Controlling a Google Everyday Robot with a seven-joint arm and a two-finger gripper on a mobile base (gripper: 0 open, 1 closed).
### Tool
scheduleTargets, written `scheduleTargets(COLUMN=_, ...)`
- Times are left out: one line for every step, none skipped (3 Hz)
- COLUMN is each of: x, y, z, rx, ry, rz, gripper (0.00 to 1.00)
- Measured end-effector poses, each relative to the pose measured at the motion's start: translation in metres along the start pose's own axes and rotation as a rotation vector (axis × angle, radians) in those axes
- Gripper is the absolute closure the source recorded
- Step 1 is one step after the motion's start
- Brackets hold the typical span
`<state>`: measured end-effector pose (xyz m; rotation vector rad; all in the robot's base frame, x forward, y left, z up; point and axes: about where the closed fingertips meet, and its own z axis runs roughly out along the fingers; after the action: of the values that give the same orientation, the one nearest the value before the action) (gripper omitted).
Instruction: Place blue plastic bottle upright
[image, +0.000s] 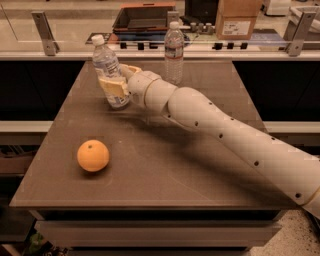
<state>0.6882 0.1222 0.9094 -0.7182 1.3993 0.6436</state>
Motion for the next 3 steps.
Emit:
scheduleTargets(x=0.005, y=-0.001, z=0.002, rx=0.004, ry=0.004, rz=0.016, gripper=1.0)
scheduleTargets(x=0.005, y=-0.001, z=0.002, rx=0.005, ry=0.004, rz=0.016, gripper=1.0)
scheduleTargets(x=0.017, y=-0.004, z=0.002, rx=0.016, ry=0.016, rz=0.04, gripper=0.84)
